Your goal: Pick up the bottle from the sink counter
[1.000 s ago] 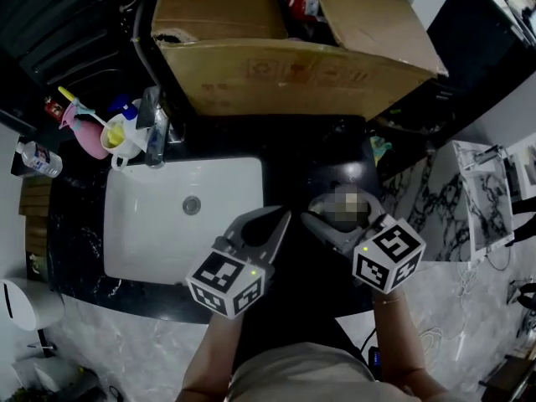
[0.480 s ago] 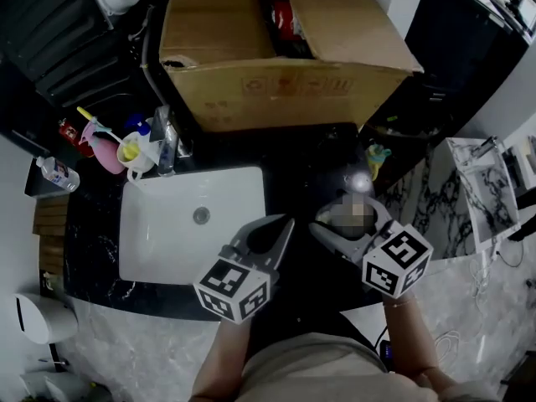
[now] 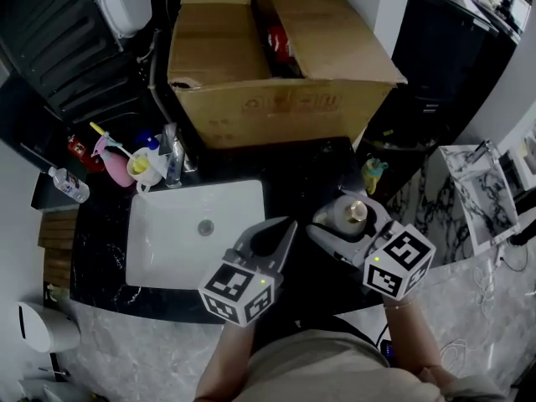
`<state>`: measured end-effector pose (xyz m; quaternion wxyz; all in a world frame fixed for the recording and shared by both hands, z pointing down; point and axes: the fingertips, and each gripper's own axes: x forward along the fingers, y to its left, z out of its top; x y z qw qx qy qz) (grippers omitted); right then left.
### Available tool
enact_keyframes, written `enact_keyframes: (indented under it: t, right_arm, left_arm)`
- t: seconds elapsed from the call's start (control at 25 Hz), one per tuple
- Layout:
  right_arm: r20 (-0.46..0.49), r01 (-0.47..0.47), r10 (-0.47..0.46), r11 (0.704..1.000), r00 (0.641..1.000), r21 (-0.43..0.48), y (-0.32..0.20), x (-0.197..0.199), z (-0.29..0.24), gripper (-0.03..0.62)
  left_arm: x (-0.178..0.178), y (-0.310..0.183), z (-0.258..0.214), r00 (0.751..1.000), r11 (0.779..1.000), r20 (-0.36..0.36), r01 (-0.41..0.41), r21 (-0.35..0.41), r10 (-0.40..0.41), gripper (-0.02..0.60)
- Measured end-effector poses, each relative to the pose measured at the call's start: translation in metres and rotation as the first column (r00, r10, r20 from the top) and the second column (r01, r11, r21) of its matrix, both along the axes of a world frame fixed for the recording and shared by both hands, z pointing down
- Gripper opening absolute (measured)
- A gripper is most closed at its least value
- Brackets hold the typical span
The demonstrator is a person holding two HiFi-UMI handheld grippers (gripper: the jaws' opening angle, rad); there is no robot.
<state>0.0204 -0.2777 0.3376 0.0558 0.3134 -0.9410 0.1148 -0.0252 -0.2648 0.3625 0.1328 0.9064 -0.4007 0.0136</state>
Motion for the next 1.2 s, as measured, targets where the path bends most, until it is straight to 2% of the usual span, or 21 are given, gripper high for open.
enact_keyframes:
  t: [0.12, 0.4, 0.68, 0.96, 1.08, 1.2]
  right_arm:
    - [0.032, 0.002, -0.003, 1.000, 0.999, 0.031, 0.002, -0.001, -0.016, 0.344]
    - [0.069, -0.013, 0.005, 0.994, 0.998, 0.107, -0.002, 0.004, -0.047, 0.342]
    - [0.104, -0.022, 0.004, 0.985, 0.995, 0.172, -0.002, 0.008, -0.069, 0.342]
    - [0.131, -0.017, -0.011, 0.977, 0.991, 0.211, 0.002, 0.008, -0.077, 0.342]
    - [0.148, -0.005, -0.027, 0.978, 0.989, 0.210, 0.002, 0.007, -0.076, 0.342]
    - [0.141, 0.009, -0.038, 0.979, 0.989, 0.203, 0.003, 0.004, -0.072, 0.342]
  left_arm:
    - [0.001, 0.003, -0.011, 1.000, 0.999, -0.007, -0.001, 0.036, 0.002, 0.006]
    - [-0.003, -0.005, -0.043, 0.998, 0.988, -0.048, 0.054, 0.147, -0.047, 0.006]
    - [-0.001, -0.009, -0.057, 0.998, 0.981, -0.044, 0.057, 0.188, -0.050, 0.006]
    - [-0.003, -0.011, -0.082, 0.995, 0.951, -0.081, 0.088, 0.295, -0.067, 0.006]
    - [-0.002, -0.011, -0.080, 0.996, 0.952, -0.071, 0.076, 0.296, -0.057, 0.006]
    - [0.003, -0.011, -0.071, 0.998, 0.963, -0.046, 0.054, 0.265, -0.043, 0.006]
